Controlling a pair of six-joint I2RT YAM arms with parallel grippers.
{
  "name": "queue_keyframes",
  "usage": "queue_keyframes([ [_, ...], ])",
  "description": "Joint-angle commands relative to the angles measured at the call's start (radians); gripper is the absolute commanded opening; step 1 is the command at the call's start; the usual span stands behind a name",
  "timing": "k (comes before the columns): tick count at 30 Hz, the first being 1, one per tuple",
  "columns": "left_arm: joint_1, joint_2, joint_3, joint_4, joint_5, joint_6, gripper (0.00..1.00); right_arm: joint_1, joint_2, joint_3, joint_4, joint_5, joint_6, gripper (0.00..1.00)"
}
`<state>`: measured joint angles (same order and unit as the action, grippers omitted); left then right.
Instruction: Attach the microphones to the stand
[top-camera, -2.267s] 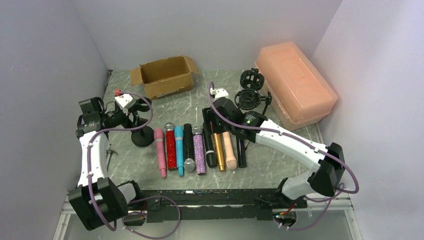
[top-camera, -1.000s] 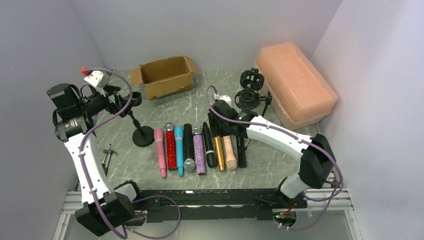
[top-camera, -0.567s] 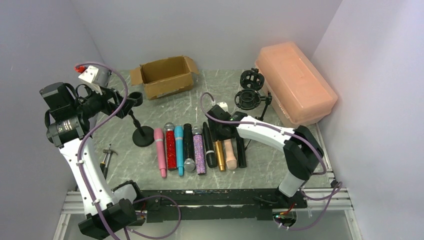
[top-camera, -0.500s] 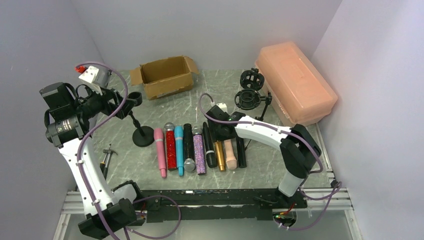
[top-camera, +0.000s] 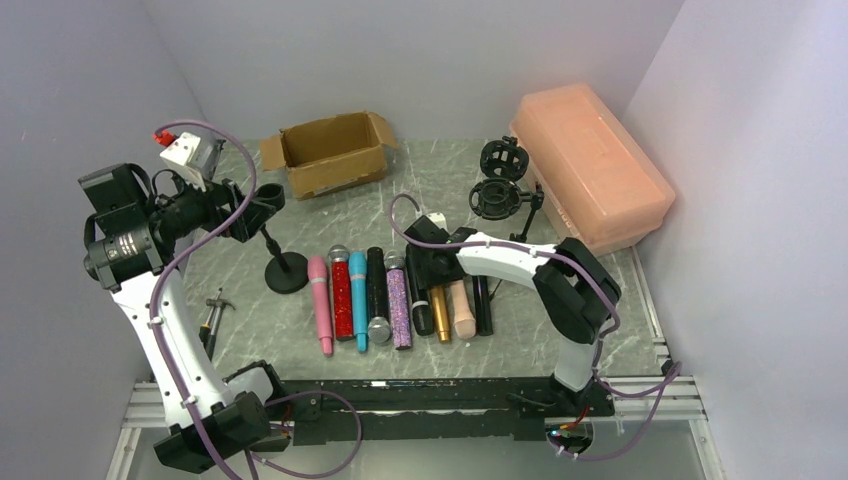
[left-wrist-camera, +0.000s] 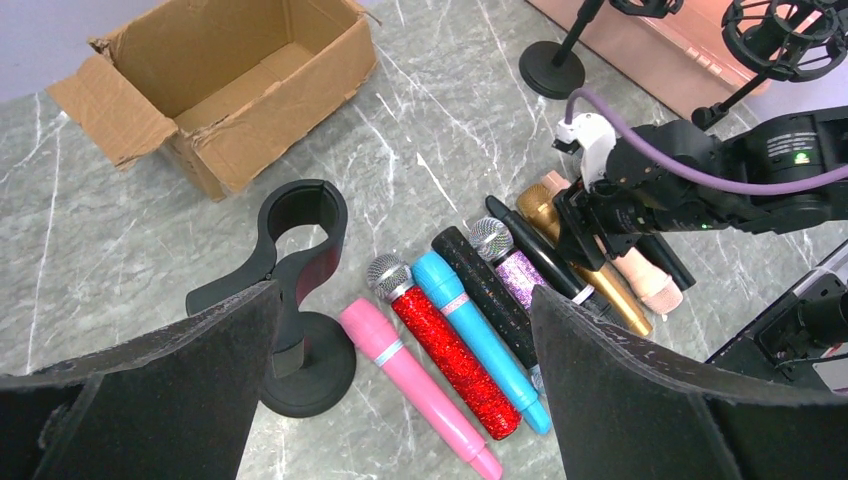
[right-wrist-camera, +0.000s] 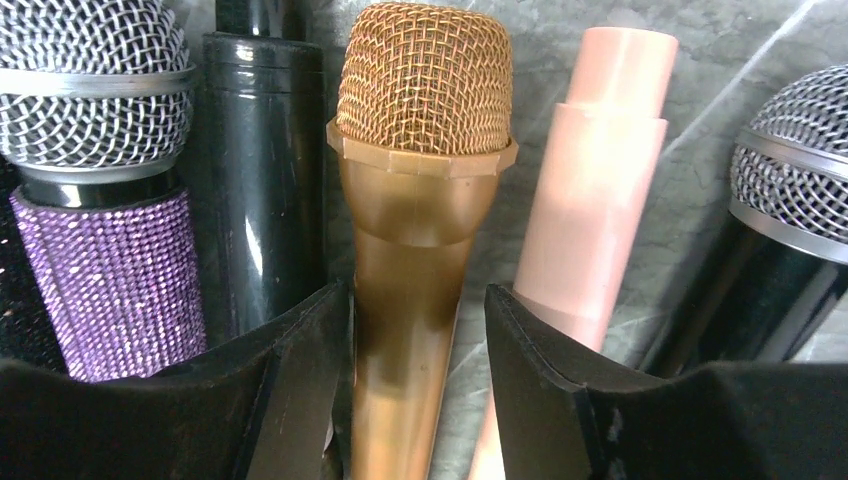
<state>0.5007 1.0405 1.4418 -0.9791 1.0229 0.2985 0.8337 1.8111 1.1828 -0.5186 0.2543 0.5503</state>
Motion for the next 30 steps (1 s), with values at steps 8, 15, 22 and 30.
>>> queue_keyframes([
  [8, 0.004, -0.019, 0.059, -0.013, 0.071, 0.011, 0.99, -0.005, -0.011, 0.049, 0.03, 0.006, -0.006, 0.39],
  [15, -0.085, -0.101, -0.054, 0.098, 0.094, -0.076, 0.99, 0.001, -0.189, 0.217, -0.059, 0.023, -0.011, 0.26],
  [22, -0.308, -0.085, -0.048, 0.094, 0.005, -0.106, 0.99, 0.106, -0.245, 0.482, -0.033, 0.053, -0.071, 0.21],
  [30, -0.381, -0.157, -0.059, 0.224, 0.088, -0.254, 0.99, 0.242, -0.214, 0.7, 0.173, 0.127, -0.164, 0.18],
])
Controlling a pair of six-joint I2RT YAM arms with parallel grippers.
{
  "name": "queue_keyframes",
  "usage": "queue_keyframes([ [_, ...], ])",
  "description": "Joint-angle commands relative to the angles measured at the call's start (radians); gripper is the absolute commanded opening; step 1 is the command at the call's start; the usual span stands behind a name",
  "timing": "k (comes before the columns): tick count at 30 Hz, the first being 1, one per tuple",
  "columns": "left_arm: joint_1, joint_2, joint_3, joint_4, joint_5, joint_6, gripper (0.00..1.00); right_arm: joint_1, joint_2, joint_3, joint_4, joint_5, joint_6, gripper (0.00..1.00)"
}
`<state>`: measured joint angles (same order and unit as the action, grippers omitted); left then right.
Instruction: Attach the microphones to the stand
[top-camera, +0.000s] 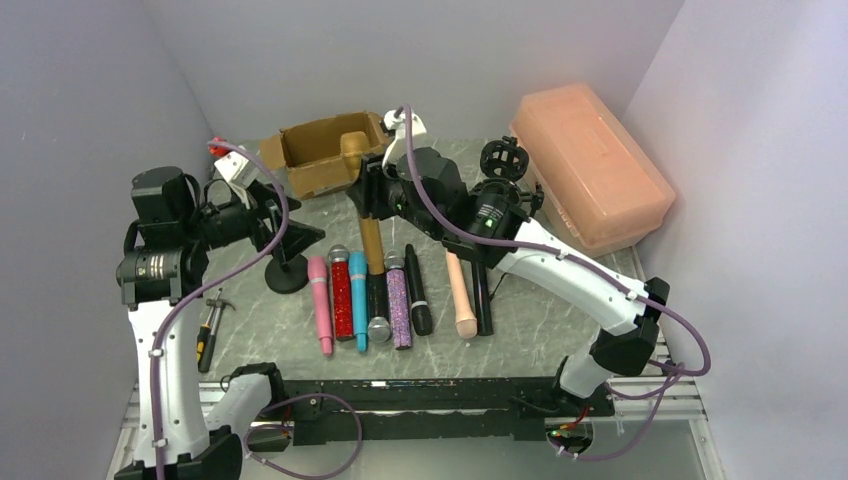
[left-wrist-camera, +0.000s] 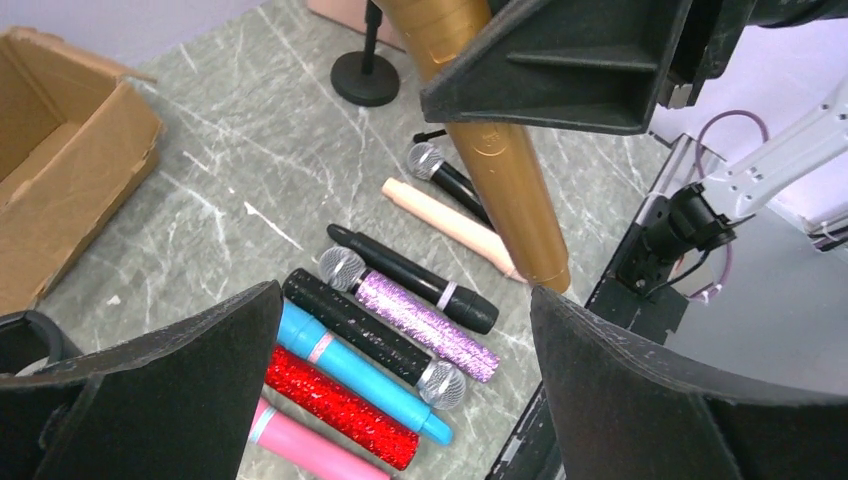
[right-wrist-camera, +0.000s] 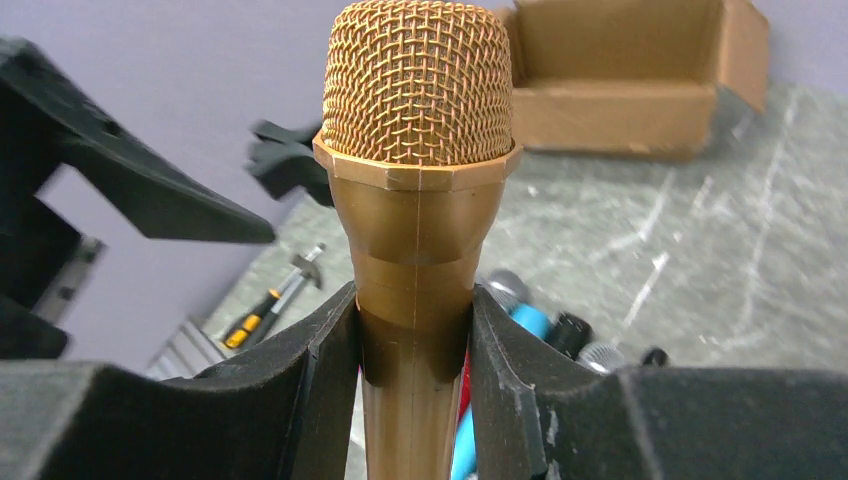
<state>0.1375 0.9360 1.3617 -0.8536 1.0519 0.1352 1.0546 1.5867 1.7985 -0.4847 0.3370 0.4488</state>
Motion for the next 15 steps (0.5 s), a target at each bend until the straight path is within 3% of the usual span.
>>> queue_keyframes([
  [1, -0.019, -0.054, 0.029, 0.108, 0.068, -0.11, 0.99, 0.03, 0.021, 0.103, 0.168, 0.039, -0.067, 0.17],
  [5, -0.019, -0.05, 0.045, 0.133, 0.106, -0.183, 0.99, 0.062, 0.063, 0.155, 0.232, 0.018, -0.081, 0.13],
  [8, -0.021, -0.062, 0.009, 0.178, 0.131, -0.223, 0.99, 0.08, 0.049, 0.099, 0.35, 0.011, -0.101, 0.12],
  [12, -0.021, -0.068, -0.038, 0.222, 0.087, -0.252, 0.98, 0.093, 0.051, 0.059, 0.466, -0.03, -0.098, 0.11],
  [15, -0.021, -0.075, -0.08, 0.268, 0.051, -0.274, 0.92, 0.105, 0.073, 0.062, 0.516, -0.056, -0.096, 0.11],
])
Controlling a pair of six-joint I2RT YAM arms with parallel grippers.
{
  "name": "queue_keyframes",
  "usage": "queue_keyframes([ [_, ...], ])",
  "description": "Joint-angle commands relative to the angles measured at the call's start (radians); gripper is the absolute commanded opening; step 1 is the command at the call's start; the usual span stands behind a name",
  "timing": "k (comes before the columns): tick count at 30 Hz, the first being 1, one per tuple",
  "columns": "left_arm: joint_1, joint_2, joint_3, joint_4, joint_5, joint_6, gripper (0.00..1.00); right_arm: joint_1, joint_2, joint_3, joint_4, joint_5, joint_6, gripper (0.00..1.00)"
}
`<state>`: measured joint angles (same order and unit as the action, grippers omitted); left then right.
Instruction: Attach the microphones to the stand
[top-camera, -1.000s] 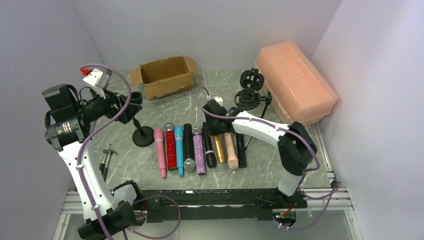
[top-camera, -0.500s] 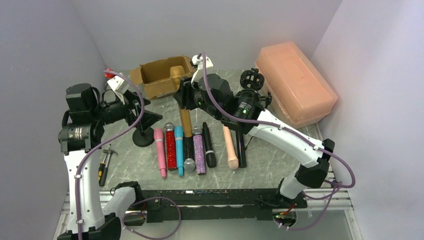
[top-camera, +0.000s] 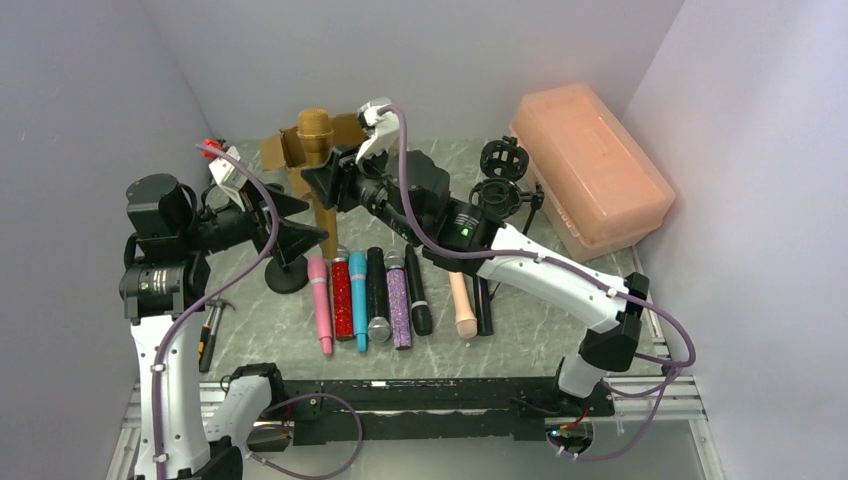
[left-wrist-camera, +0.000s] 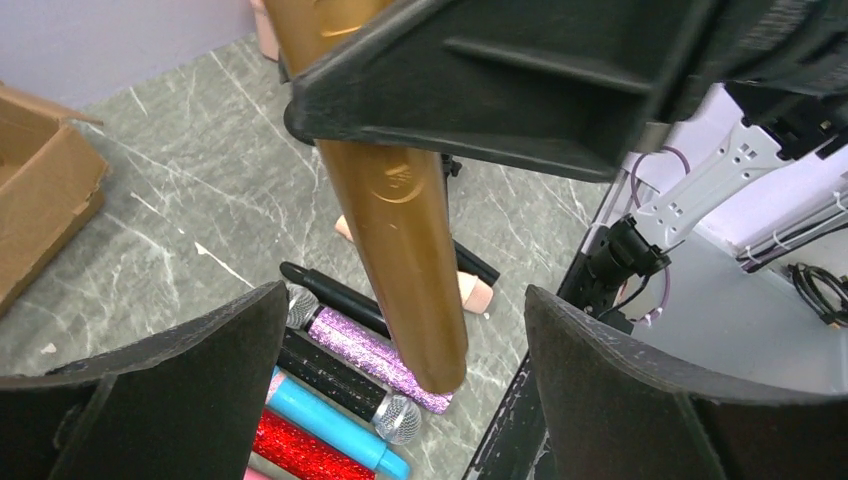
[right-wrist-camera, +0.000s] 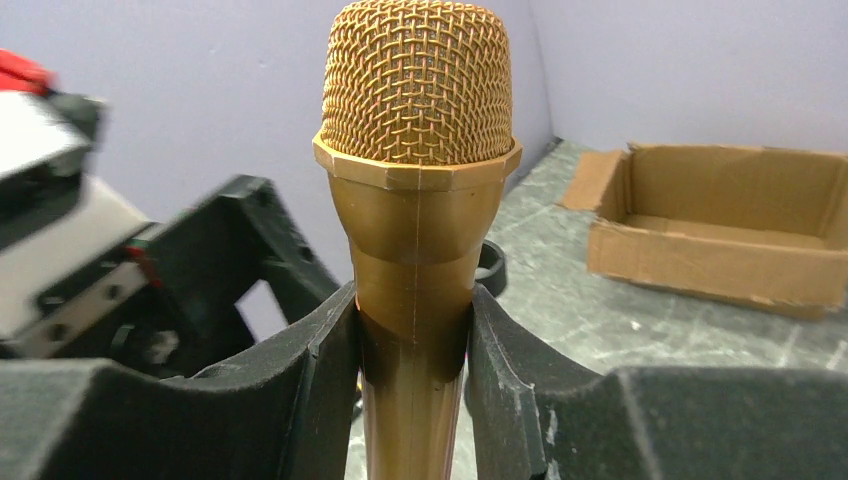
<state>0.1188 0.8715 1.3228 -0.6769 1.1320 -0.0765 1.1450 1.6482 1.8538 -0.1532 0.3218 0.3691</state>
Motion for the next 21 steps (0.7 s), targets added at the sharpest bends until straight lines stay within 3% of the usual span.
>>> queue_keyframes([
  [1, -0.002, -0.011, -0.052, 0.104, -0.035, -0.07, 0.9, 0.016, 0.017, 0.008, 0.194, -0.045, -0.016, 0.11],
  [5, -0.002, -0.001, -0.068, 0.113, -0.021, -0.084, 0.77, 0.018, 0.038, 0.02, 0.211, -0.055, -0.012, 0.11],
  [6, -0.002, -0.001, -0.07, 0.123, -0.015, -0.092, 0.68, 0.018, 0.044, 0.023, 0.212, -0.057, -0.013, 0.12],
  [9, -0.002, 0.001, -0.072, 0.144, -0.004, -0.093, 0.28, 0.018, 0.072, 0.054, 0.186, -0.081, -0.006, 0.17],
  [11, -0.002, -0.002, -0.065, 0.127, -0.009, -0.054, 0.12, 0.0, 0.094, 0.09, 0.129, -0.123, 0.035, 0.28],
  [13, -0.002, -0.009, -0.06, 0.103, -0.024, -0.009, 0.05, -0.048, 0.12, 0.13, 0.061, -0.253, 0.108, 0.43],
  [16, -0.002, -0.02, -0.056, 0.075, -0.045, 0.047, 0.03, -0.123, 0.16, 0.191, -0.033, -0.462, 0.186, 0.67],
  [19, -0.002, -0.025, -0.051, 0.055, -0.056, 0.098, 0.03, -0.161, 0.196, 0.247, -0.152, -0.593, 0.187, 0.79],
  [21, -0.003, -0.025, -0.045, 0.044, -0.061, 0.117, 0.03, -0.167, 0.199, 0.254, -0.208, -0.622, 0.164, 0.79],
])
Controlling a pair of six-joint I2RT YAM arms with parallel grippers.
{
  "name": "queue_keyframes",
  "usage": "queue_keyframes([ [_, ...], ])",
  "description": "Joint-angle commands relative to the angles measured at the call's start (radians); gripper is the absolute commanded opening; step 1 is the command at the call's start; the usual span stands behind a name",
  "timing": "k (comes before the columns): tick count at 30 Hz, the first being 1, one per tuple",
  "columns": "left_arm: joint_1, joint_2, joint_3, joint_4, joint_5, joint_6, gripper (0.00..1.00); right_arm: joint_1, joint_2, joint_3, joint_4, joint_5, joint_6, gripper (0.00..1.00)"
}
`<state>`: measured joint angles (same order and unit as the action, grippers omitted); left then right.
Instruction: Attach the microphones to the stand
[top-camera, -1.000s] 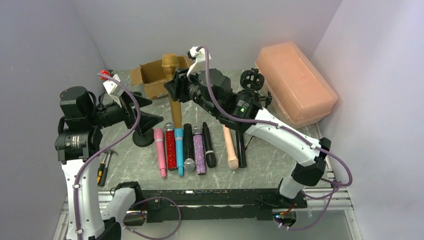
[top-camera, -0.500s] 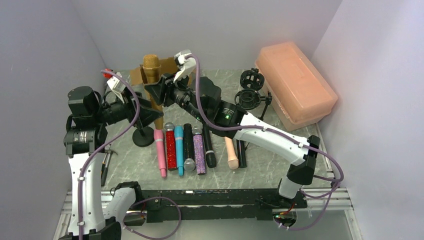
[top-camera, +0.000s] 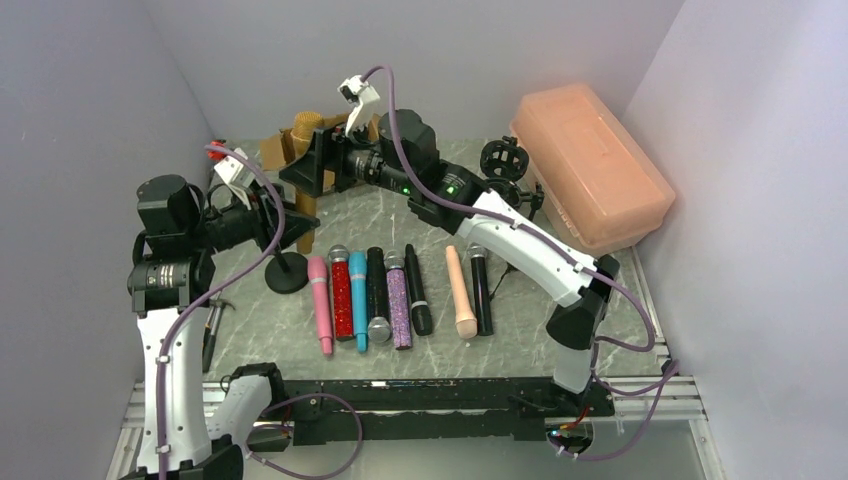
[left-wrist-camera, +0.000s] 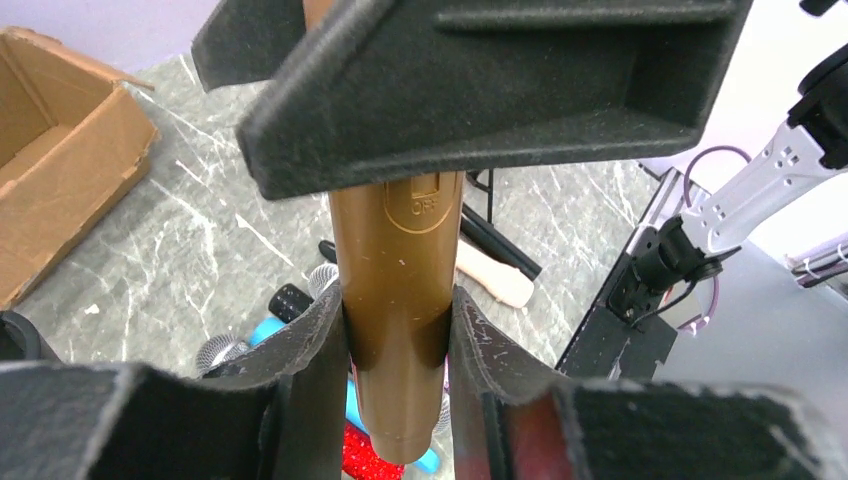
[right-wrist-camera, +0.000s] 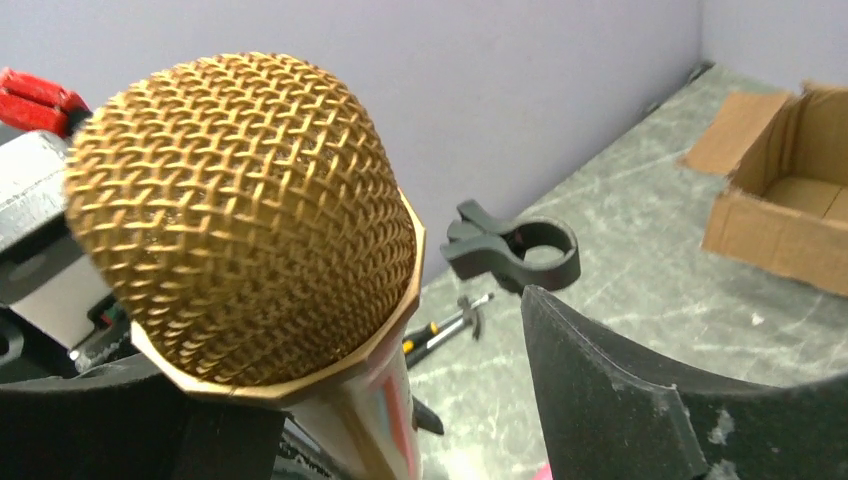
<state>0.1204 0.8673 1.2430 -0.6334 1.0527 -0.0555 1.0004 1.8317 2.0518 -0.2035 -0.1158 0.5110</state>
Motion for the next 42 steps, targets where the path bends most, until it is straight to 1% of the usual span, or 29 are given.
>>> queue_keyframes([
  [1, -0.004, -0.021, 0.036, 0.0, 0.018, 0.1, 0.03, -0.022, 0.009, 0.043, -0.166, -0.189, 0.014, 0.78],
  [3, -0.004, -0.021, 0.037, -0.002, 0.018, 0.107, 0.03, -0.023, -0.018, -0.001, -0.145, -0.193, 0.008, 0.73],
  [5, -0.004, -0.018, 0.039, -0.005, 0.018, 0.112, 0.04, -0.022, -0.035, -0.022, -0.126, -0.185, 0.004, 0.63],
  [8, -0.004, -0.009, 0.051, -0.031, -0.013, 0.13, 0.04, -0.022, -0.026, 0.018, -0.148, -0.177, -0.013, 0.45],
  [10, -0.004, 0.004, 0.066, -0.068, -0.026, 0.164, 0.07, -0.024, -0.019, 0.044, -0.16, -0.171, -0.031, 0.3],
  [11, -0.004, 0.014, 0.075, -0.093, -0.033, 0.184, 0.16, -0.023, -0.016, 0.058, -0.163, -0.16, -0.041, 0.24],
  [12, -0.004, 0.021, 0.085, -0.118, -0.043, 0.21, 0.37, -0.023, -0.013, 0.071, -0.168, -0.149, -0.054, 0.19],
  [14, -0.004, 0.042, 0.124, -0.189, -0.099, 0.3, 0.83, -0.024, 0.001, 0.11, -0.184, -0.112, -0.087, 0.11],
  [15, -0.004, 0.056, 0.15, -0.23, -0.14, 0.355, 0.97, -0.024, 0.011, 0.132, -0.199, -0.093, -0.116, 0.1],
  [16, -0.003, 0.071, 0.178, -0.267, -0.183, 0.418, 0.99, -0.025, 0.024, 0.161, -0.216, -0.07, -0.141, 0.09],
  [17, 0.001, 0.086, 0.201, -0.305, -0.225, 0.487, 0.99, -0.025, 0.035, 0.187, -0.23, -0.045, -0.162, 0.08],
  [19, 0.054, 0.106, 0.206, -0.304, -0.275, 0.564, 0.99, -0.026, 0.059, 0.23, -0.241, -0.005, -0.203, 0.06],
  [21, 0.151, 0.137, 0.218, -0.305, -0.212, 0.619, 0.99, -0.031, 0.079, 0.26, -0.229, 0.03, -0.232, 0.06],
  [23, 0.226, 0.189, 0.249, -0.334, -0.155, 0.691, 1.0, -0.042, 0.104, 0.293, -0.208, 0.049, -0.244, 0.05],
  [26, 0.301, 0.273, 0.284, -0.423, -0.128, 0.83, 0.99, -0.061, 0.14, 0.322, -0.156, 0.06, -0.244, 0.05],
  [29, 0.352, 0.312, 0.264, -0.427, -0.132, 0.891, 0.99, -0.069, 0.153, 0.321, -0.121, 0.064, -0.24, 0.05],
  [31, 0.387, 0.311, 0.23, -0.406, -0.107, 0.925, 1.0, -0.071, 0.152, 0.308, -0.1, 0.061, -0.238, 0.05],
  [32, 0.4, 0.311, 0.219, -0.412, -0.094, 0.969, 0.99, -0.071, 0.152, 0.3, -0.09, 0.056, -0.239, 0.05],
  [36, 0.424, 0.348, 0.23, -0.52, -0.041, 1.144, 0.99, -0.079, 0.161, 0.306, -0.071, 0.029, -0.23, 0.06],
  [39, 0.452, 0.404, 0.269, -0.565, 0.032, 1.186, 0.99, -0.095, 0.191, 0.352, -0.073, -0.006, -0.208, 0.09],
  [42, 0.461, 0.458, 0.306, -0.592, 0.07, 1.204, 0.96, -0.104, 0.195, 0.338, -0.02, -0.018, -0.199, 0.09],
])
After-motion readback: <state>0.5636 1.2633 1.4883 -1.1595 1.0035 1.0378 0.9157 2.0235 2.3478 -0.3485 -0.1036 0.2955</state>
